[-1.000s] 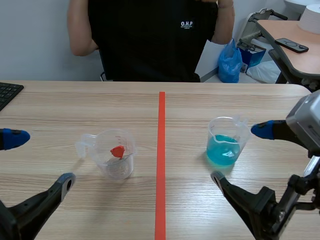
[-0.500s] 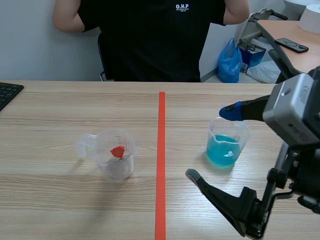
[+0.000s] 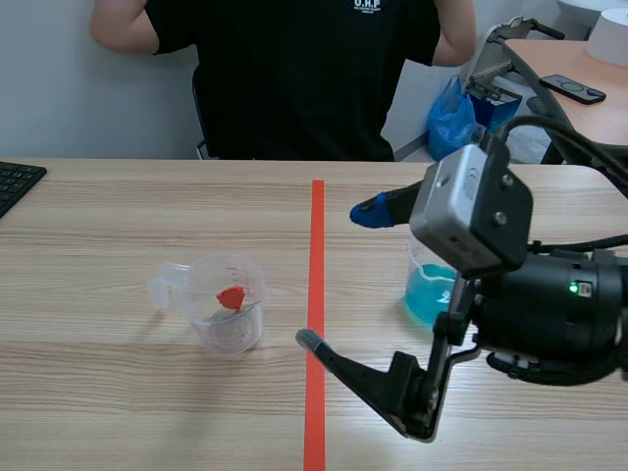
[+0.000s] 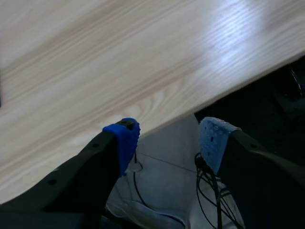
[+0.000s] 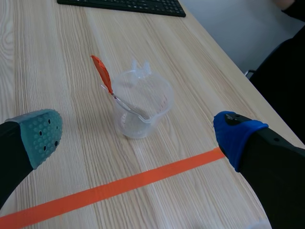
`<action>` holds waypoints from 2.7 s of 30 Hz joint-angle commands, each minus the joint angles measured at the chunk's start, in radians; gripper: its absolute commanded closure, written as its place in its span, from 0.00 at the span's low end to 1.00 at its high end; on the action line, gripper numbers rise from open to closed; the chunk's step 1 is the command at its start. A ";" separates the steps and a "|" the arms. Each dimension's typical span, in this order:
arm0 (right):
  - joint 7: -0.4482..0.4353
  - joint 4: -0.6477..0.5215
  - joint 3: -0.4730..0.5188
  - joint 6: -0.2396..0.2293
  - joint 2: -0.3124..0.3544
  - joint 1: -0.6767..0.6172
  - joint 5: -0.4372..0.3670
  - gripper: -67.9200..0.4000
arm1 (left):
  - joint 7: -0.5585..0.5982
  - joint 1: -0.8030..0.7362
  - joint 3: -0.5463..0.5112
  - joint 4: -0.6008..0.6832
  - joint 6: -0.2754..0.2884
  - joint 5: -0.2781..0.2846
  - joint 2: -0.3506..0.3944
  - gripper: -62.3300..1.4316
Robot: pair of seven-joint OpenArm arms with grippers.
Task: Do the redox reaction experiment.
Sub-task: 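Lift the metal plate out of the left beaker, then move the plate over the blue solution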
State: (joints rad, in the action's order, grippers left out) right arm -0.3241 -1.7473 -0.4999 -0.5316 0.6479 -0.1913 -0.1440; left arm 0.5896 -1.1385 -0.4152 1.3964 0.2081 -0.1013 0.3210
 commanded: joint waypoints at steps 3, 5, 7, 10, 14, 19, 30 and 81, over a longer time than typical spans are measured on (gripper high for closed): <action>-0.038 0.045 -0.059 0.007 -0.040 0.076 0.026 0.00 | 0.024 -0.008 0.000 -0.004 -0.004 -0.040 -0.037 0.70; -0.050 0.082 -0.095 0.007 -0.063 0.111 0.044 0.00 | 0.026 -0.008 0.000 -0.008 -0.004 -0.059 -0.053 0.82; -0.061 0.117 -0.129 0.007 -0.089 0.145 0.063 0.00 | 0.043 -0.008 0.000 -0.008 -0.004 -0.067 -0.064 0.90; -0.078 0.166 -0.176 0.007 -0.125 0.192 0.096 0.00 | 0.048 -0.003 0.000 -0.008 -0.004 -0.069 -0.072 0.91; -0.087 0.225 -0.223 0.015 -0.162 0.242 0.115 0.01 | 0.045 0.009 0.000 -0.008 -0.004 -0.069 -0.071 0.92; -0.086 0.254 -0.243 0.026 -0.181 0.278 0.116 0.17 | 0.043 0.011 0.000 -0.008 -0.004 -0.069 -0.071 0.92; -0.040 0.269 -0.246 0.038 -0.223 0.294 0.166 0.43 | 0.041 0.018 0.000 -0.008 -0.003 -0.069 -0.071 0.91; 0.519 -0.135 0.166 -0.214 -0.140 0.357 -0.506 0.97 | 0.040 0.028 0.000 -0.008 -0.003 -0.069 -0.071 0.91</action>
State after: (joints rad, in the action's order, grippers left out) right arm 0.1959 -1.8729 -0.3462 -0.7403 0.4789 0.1493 -0.6258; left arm 0.6182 -1.1080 -0.4149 1.3705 0.2054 -0.1757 0.2497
